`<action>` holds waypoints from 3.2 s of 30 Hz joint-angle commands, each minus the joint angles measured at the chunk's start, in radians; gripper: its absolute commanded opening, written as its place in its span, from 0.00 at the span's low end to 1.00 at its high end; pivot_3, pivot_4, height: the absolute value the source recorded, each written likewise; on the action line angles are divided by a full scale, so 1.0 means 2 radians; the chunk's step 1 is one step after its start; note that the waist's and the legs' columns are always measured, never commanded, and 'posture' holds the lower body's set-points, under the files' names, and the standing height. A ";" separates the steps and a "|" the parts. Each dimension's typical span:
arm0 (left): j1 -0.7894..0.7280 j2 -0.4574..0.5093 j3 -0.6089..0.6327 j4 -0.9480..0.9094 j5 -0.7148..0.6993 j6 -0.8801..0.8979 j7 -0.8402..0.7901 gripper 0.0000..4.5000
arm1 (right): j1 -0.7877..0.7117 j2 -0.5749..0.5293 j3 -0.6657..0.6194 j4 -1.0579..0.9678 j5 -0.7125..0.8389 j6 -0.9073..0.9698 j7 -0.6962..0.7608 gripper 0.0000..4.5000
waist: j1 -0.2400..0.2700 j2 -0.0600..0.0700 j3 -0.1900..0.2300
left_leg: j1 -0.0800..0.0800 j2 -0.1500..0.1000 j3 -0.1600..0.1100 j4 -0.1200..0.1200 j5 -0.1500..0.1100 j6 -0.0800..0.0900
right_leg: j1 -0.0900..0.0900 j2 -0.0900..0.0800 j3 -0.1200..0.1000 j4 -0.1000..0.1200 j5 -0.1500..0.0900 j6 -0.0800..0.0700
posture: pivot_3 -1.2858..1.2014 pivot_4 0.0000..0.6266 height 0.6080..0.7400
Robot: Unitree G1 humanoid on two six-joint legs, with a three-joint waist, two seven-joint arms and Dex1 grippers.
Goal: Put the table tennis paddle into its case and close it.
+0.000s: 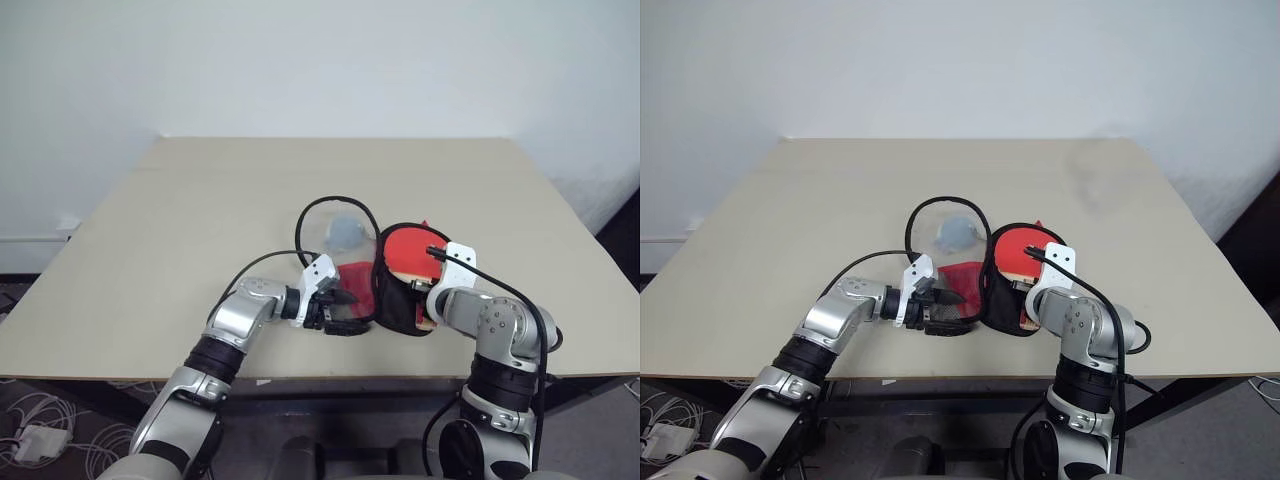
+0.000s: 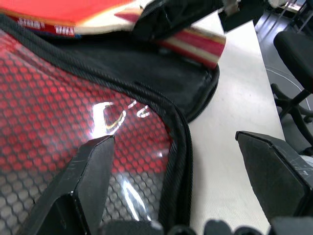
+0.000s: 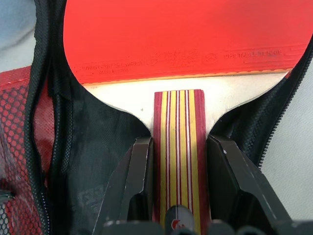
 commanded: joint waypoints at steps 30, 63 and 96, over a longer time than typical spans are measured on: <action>-0.139 0.073 0.169 0.174 -0.036 -0.059 0.065 0.94 | 0.106 -0.250 -0.016 -0.121 0.062 -0.162 0.218 0.92 | 0.000 -0.001 0.000 | 0.000 0.000 -0.001 0.000 0.000 0.001 | 0.001 0.000 -0.001 -0.001 -0.001 0.001 | 0.52 0.00 0.91; -0.148 -0.126 0.116 0.205 0.037 -0.158 0.092 0.94 | 0.184 -0.186 -0.053 0.052 0.053 -0.415 0.157 0.92 | 0.014 -0.005 0.002 | -0.001 0.000 -0.001 0.001 0.001 0.000 | 0.001 0.000 -0.001 0.000 0.000 0.000 | 0.52 0.00 0.91; -0.196 -0.217 0.202 0.260 -0.053 0.292 0.258 0.94 | 0.173 -0.190 -0.070 0.100 0.047 -0.457 0.098 0.92 | 0.015 -0.003 0.001 | 0.000 -0.001 -0.002 0.001 0.001 0.000 | 0.002 0.000 -0.001 -0.001 0.000 0.000 | 0.52 0.00 0.91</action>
